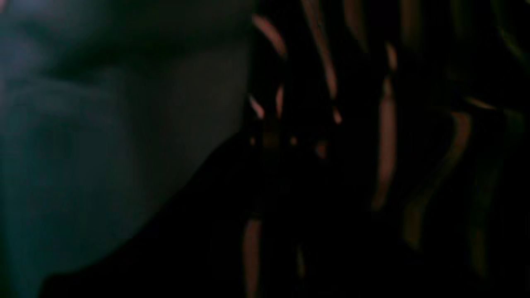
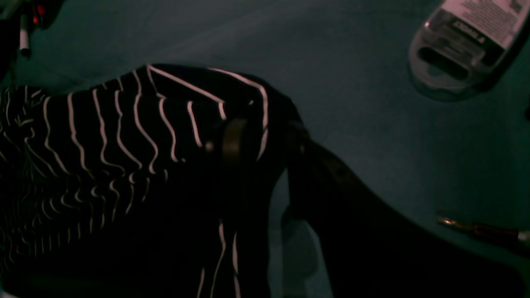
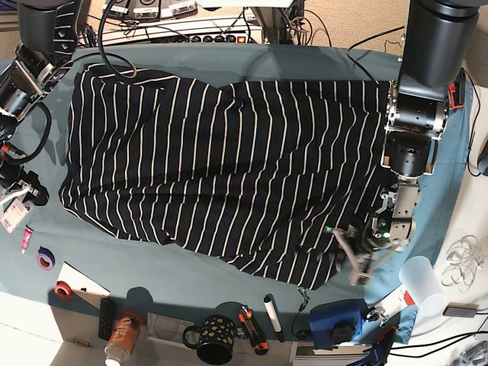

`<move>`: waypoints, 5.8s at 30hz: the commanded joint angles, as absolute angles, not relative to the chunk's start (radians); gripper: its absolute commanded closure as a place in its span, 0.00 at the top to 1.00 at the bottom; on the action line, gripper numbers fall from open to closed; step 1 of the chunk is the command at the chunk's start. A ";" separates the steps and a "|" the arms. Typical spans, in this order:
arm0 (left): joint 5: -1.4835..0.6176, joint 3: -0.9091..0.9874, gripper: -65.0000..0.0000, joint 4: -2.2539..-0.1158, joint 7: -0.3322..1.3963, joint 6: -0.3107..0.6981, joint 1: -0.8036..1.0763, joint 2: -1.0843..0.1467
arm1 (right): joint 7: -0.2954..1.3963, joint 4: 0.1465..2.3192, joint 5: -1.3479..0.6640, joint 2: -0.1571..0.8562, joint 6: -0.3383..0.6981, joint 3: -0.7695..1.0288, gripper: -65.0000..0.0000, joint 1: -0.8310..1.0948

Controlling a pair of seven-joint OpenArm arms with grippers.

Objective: Layout the t-shirt on the table in an organized manner, then fold the t-shirt properly
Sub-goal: 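Move left gripper along the shirt side and pull the hem corner outward, then grasp the shirt corner near the right gripper and drag it outward, then regrasp the shirt corner with right gripper and pull it flat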

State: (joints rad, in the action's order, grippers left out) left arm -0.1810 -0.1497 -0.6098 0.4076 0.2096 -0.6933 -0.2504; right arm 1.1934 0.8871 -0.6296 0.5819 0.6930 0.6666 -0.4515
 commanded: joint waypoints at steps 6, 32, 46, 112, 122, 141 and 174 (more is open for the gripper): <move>-0.149 -0.147 0.00 -0.617 0.361 0.150 -0.769 -0.328 | 1.179 0.903 -0.651 0.612 0.698 0.669 0.25 -0.476; -0.160 -0.147 0.40 -0.646 0.201 0.061 -0.834 -0.386 | 1.173 0.903 -0.652 0.612 0.698 0.669 0.25 -0.476; -0.289 -0.092 0.31 -0.927 0.481 0.262 -0.773 -0.435 | 1.174 0.903 -0.745 0.612 0.698 0.672 0.25 -0.476; -0.846 0.899 0.07 -1.923 1.103 0.421 0.422 -0.465 | 1.396 1.348 -1.265 0.354 0.698 0.696 0.00 -0.017; -0.868 0.899 0.07 -1.922 1.101 0.441 0.489 -0.465 | 1.274 1.346 -1.017 0.402 0.698 0.691 0.00 -0.298; -0.876 0.899 0.07 -1.922 1.100 0.472 0.493 -0.447 | 1.307 1.358 -0.945 0.461 0.698 0.553 0.34 -0.352; -0.910 0.899 0.07 -1.922 1.075 0.472 0.487 -0.446 | 1.222 1.394 -0.706 0.559 0.698 0.228 0.33 -0.019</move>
State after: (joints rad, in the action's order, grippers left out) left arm -0.8948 0.8913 -1.9068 1.0988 0.4690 0.4850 -0.4267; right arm 1.2076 1.3838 -0.7025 0.5453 0.6968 0.2260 -0.0116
